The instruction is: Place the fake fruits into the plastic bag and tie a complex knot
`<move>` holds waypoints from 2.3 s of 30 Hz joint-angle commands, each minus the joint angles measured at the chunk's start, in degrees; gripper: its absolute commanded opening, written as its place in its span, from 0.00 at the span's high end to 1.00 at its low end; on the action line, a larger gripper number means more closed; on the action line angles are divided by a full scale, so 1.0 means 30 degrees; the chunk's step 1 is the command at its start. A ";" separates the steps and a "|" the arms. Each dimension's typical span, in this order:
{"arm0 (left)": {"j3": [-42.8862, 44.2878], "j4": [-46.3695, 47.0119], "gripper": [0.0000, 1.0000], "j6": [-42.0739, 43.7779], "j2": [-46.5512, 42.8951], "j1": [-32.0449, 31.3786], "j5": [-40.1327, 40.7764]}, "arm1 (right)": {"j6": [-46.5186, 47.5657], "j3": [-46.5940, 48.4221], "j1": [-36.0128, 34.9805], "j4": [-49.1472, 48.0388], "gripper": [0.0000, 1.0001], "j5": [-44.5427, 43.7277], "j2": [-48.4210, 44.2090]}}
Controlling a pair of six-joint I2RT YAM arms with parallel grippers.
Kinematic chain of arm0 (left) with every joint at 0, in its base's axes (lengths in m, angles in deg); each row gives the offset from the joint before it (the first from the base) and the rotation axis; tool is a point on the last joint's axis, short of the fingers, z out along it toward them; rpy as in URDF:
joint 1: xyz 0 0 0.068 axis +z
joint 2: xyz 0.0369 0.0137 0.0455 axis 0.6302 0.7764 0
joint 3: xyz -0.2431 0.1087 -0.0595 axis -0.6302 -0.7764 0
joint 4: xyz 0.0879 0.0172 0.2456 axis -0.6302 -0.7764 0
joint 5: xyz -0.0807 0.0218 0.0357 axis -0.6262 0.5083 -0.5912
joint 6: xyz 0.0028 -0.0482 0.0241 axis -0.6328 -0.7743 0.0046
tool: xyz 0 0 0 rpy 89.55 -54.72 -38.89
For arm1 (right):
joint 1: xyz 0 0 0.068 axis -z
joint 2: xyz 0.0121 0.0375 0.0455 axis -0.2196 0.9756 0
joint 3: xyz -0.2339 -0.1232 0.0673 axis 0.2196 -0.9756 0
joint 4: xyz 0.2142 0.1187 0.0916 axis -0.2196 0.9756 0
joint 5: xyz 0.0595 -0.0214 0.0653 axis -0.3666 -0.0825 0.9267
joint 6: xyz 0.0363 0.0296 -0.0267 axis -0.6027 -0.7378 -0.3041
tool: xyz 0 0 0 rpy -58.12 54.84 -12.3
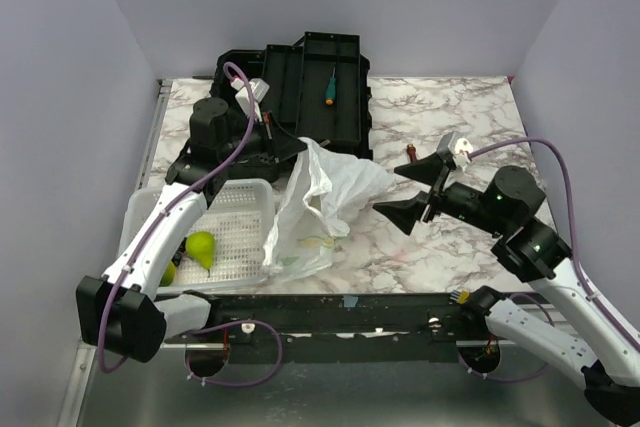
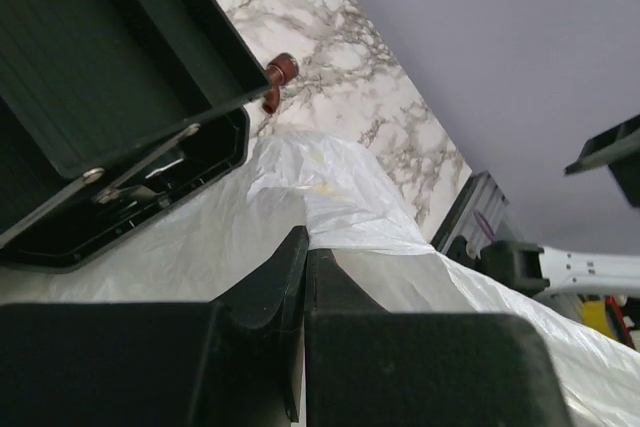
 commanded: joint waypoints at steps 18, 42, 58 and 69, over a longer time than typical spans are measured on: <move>0.3001 -0.0678 1.00 -0.4010 0.3465 0.0465 0.5166 | 0.2072 0.1880 -0.7805 0.0369 0.00 -0.8006 0.4994; 0.2425 -0.0374 1.00 -0.3959 0.3108 0.0830 0.4599 | 0.9420 0.1282 -0.8534 -1.0279 0.03 -1.7419 1.1010; 0.5652 -0.4599 1.00 0.6337 0.5054 0.0733 0.3688 | -0.0710 0.3015 -0.4847 0.0028 0.99 -0.5802 0.6674; 0.8207 -0.8242 0.19 0.9870 0.3608 0.1535 -0.0673 | -0.2533 0.0878 -0.4804 0.0366 0.99 -0.7887 0.5985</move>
